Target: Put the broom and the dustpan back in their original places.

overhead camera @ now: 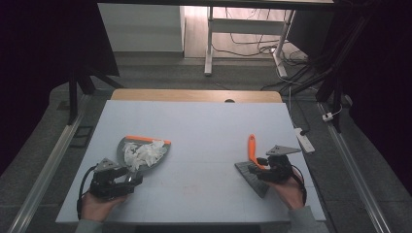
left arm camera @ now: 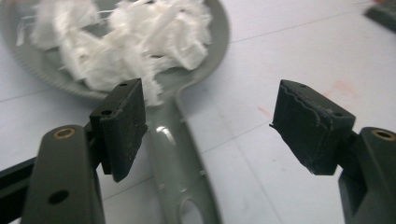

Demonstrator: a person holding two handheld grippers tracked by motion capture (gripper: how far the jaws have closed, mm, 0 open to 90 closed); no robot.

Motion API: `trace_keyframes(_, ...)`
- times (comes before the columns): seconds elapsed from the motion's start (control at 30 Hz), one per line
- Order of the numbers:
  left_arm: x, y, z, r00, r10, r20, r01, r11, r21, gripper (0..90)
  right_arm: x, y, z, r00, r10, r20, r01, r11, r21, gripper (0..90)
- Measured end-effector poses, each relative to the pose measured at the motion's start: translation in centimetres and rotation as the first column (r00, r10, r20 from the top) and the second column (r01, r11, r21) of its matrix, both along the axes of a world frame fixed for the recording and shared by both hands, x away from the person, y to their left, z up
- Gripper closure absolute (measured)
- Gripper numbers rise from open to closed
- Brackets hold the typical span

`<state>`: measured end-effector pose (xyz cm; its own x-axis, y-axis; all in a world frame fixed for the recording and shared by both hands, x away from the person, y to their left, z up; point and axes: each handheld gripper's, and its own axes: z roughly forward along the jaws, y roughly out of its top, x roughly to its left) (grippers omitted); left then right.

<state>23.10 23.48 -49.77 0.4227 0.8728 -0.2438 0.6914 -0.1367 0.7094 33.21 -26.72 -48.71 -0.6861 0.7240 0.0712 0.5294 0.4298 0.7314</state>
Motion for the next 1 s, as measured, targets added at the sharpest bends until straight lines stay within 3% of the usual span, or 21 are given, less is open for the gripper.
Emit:
trace_keyframes(0.27,0.3,-0.4,-0.1,0.9930,-0.114,0.028,0.115,0.9926,-0.037,26.5,-1.1,1.0,0.4,0.9968,0.074,0.030,-0.075,0.997,0.015,46.5)
trace_keyframes(0.57,1.0,-2.1,-0.6,0.9761,-0.214,0.034,0.216,0.9759,-0.034,26.5,-2.9,1.9,0.4,0.9880,0.134,0.077,-0.137,0.990,0.034,46.5)
trace_keyframes(0.7,0.9,-2.5,-0.9,0.9713,-0.236,0.034,0.237,0.9710,-0.033,26.4,-3.8,2.2,0.2,0.9820,0.166,0.091,-0.169,0.985,0.027,46.5)
trace_keyframes(0.83,0.7,-2.6,-1.0,0.9709,-0.236,0.042,0.237,0.9711,-0.030,26.5,-4.3,2.4,0.1,0.9790,0.176,0.103,-0.182,0.982,0.053,46.5)
trace_keyframes(1.0,0.6,-2.9,-1.3,0.9707,-0.236,0.044,0.237,0.9712,-0.021,26.6,-4.6,3.4,-0.4,0.9693,0.224,0.101,-0.228,0.973,0.026,46.5)
